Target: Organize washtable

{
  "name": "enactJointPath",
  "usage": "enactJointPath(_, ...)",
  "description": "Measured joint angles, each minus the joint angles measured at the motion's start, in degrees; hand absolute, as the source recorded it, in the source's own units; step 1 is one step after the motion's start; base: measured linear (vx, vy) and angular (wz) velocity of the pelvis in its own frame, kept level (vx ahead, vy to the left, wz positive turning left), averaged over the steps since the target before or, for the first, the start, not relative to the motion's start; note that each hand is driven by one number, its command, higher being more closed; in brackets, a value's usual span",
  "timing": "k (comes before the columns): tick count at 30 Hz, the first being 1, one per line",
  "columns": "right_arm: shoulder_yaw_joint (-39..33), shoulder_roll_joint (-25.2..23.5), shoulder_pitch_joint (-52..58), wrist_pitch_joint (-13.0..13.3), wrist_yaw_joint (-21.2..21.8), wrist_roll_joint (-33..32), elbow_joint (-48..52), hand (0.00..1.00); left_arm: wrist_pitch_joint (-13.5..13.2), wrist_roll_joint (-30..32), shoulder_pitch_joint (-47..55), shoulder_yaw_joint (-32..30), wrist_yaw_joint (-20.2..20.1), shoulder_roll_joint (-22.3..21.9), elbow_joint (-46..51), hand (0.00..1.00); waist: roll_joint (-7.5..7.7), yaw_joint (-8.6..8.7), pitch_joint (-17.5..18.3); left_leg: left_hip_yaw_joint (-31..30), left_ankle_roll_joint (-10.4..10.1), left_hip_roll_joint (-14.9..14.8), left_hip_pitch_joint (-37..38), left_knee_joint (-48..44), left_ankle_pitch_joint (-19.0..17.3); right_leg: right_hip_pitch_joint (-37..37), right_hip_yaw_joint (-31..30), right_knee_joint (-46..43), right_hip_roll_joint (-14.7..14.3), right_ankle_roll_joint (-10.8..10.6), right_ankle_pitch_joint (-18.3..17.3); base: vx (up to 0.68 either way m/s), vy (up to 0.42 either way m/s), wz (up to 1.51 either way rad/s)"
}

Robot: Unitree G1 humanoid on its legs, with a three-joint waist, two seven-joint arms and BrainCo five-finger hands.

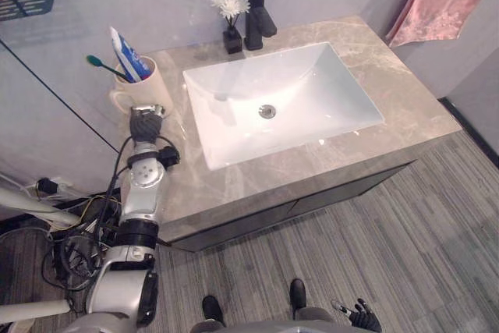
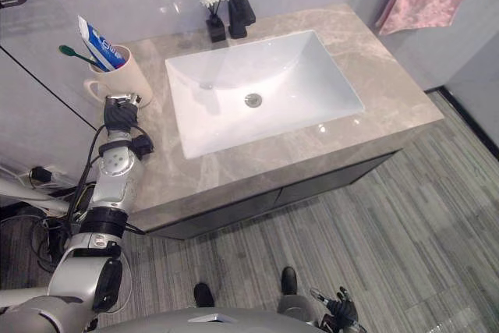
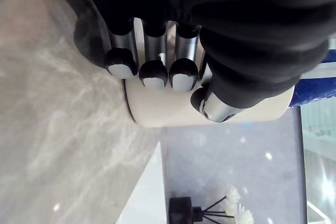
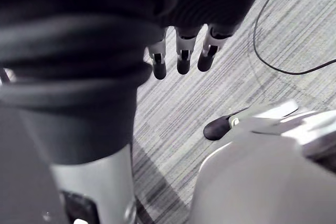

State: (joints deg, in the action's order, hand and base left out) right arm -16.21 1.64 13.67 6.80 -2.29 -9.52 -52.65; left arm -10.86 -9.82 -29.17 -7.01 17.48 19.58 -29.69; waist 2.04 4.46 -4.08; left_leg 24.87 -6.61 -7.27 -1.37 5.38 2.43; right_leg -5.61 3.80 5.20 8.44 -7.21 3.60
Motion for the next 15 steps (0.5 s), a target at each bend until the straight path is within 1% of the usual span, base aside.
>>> enactJointPath(1, 0.04, -0.06, 0.48, -0.04, 0.05, 0.0, 0.39, 0.0, 0.15, -0.01, -0.06, -0.13, 0.04, 0.97, -0.42, 1.0, -0.01, 0.24, -0.01, 0.17, 0.0, 0.0, -0.08, 0.0, 0.01, -0.27, -0.24, 0.0, -0.04, 0.07, 0.17, -0.02, 0.007, -0.17)
enactJointPath(4, 0.09, -0.13, 1.89, -0.04, 0.14, 0.01, 0.42, 0.0, 0.53, -0.07, -0.87, -0.35, 0.05, 1.68, -2.48, 1.0, -0.01, 1.03, 0.0, 0.18, 0.02, 0.01, 0.04, 0.0, 0.02, -0.22, -0.33, 0.0, -0.05, 0.08, 0.34, -0.01, 0.001, -0.02)
enactJointPath(9, 0.06, -0.19, 2.68, -0.04, 0.21, 0.0, 0.38, 0.0, 1.36, -0.08, -2.7, -0.37, -0.25, 3.24, -5.59, 1.0, -0.02, 1.3, 0.0, 0.27, 0.02, 0.03, 0.11, 0.0, 0.12, -0.25, -0.48, 0.0, -0.05, 0.12, 0.59, 0.0, 0.0, 0.0)
enactJointPath(14, -0.06, -0.23, 2.68, -0.04, 0.34, -0.01, 0.32, 0.0, 1.47, -0.4, -2.65, -0.23, -0.73, 3.32, -5.53, 1.0, -0.03, 1.1, 0.0, -0.14, 0.09, 0.08, 0.09, 0.0, 0.24, -0.03, -0.18, -0.01, -0.01, 0.12, 0.61, 0.0, 0.0, 0.02)
enactJointPath(15, -0.06, -0.23, 2.68, -0.04, 0.36, -0.01, 0.33, 0.0, 1.57, -0.52, -1.9, -0.14, -0.8, 3.18, -4.15, 1.0, -0.03, 1.09, 0.0, -0.24, 0.11, 0.08, 0.09, 0.0, 0.25, 0.04, -0.02, -0.01, 0.01, 0.12, 0.6, 0.01, 0.0, 0.06)
